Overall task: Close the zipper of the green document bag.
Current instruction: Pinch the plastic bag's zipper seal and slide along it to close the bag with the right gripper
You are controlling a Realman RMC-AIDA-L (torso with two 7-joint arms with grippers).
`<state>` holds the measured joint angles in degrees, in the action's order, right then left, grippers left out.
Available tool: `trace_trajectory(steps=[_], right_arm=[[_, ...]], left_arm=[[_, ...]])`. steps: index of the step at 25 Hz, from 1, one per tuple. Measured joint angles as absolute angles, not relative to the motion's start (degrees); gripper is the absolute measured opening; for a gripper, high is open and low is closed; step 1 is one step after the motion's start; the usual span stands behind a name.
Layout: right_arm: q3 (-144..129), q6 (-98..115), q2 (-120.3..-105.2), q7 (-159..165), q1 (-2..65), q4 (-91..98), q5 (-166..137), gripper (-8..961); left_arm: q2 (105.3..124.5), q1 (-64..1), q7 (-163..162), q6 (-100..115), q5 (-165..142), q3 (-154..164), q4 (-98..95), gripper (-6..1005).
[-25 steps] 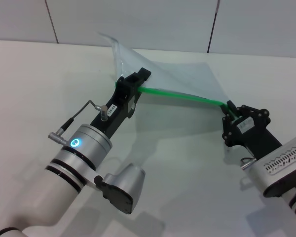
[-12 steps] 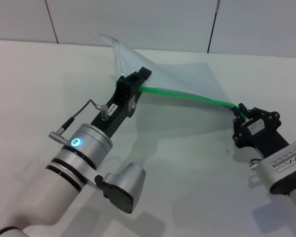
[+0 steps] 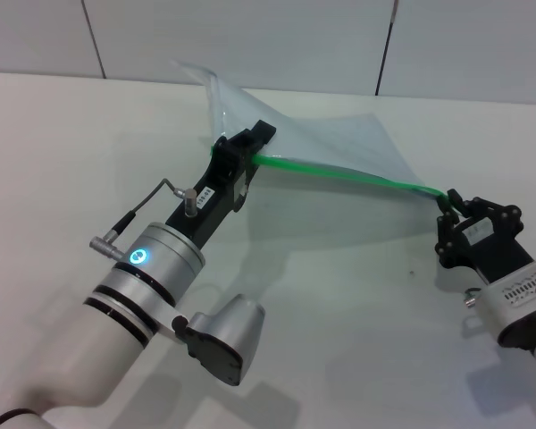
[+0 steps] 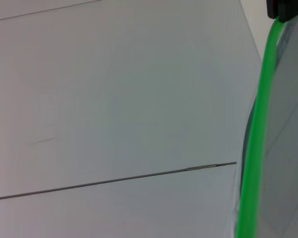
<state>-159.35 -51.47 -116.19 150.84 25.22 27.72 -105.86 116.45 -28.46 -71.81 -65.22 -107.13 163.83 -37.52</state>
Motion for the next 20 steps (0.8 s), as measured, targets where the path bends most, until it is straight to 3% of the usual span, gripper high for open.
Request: trace_trajectory(steps=[20], right_arm=[[-159.4,-50.6,-116.18,150.5,25.1,25.9,-102.6,81]], left_arm=[[116.53,-28.3,-71.8,-65.2,-107.1,163.8,-37.4,114]])
